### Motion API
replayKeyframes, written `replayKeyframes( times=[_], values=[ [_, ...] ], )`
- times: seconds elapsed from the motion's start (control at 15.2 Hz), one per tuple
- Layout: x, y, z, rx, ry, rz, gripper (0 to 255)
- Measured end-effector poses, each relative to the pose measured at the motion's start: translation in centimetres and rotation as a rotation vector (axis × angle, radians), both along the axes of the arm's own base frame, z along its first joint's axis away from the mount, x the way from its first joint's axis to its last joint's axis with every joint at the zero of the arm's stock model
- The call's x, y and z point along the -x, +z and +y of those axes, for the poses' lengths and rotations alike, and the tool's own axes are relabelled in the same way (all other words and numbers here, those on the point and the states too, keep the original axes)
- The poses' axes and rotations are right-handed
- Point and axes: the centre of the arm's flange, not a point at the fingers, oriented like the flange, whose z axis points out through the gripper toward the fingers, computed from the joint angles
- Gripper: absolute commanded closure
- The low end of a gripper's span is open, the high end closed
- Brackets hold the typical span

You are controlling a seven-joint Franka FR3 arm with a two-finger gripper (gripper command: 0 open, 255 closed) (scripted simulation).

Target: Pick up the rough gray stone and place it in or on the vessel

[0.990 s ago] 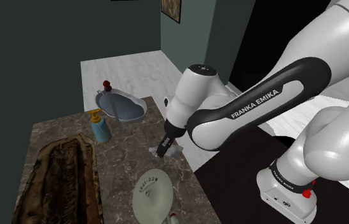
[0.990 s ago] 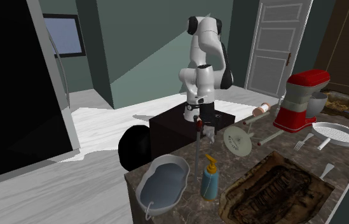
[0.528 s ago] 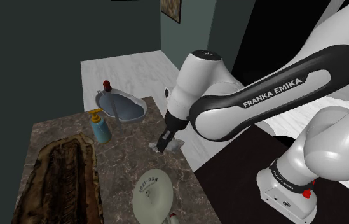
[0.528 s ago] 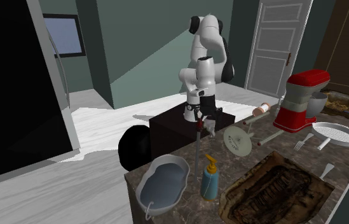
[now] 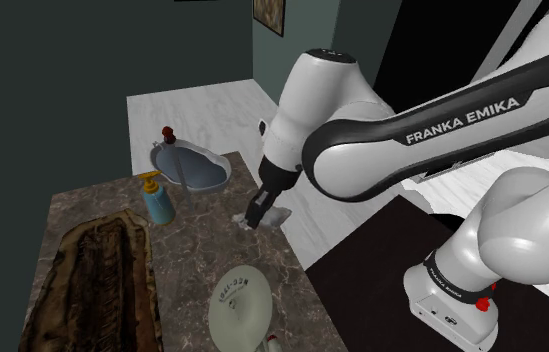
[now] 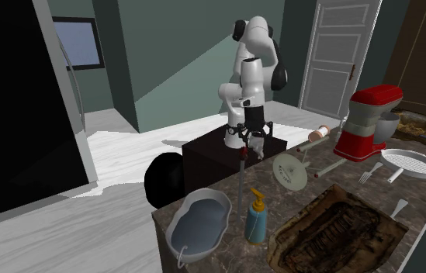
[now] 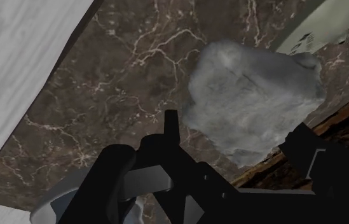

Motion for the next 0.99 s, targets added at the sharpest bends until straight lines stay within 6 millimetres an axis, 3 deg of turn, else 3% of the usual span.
replayKeyframes(
  times=[0.13, 0.26, 0.99],
  values=[
    [0.0, 1.0, 0.1, 0.0, 0.0, 0.0, 255],
    [-1.6, 1.3, 0.0, 0.0, 0.0, 0.0, 255],
    [-15.6, 1.8, 0.8, 0.0, 0.001, 0.001, 255]
  ],
)
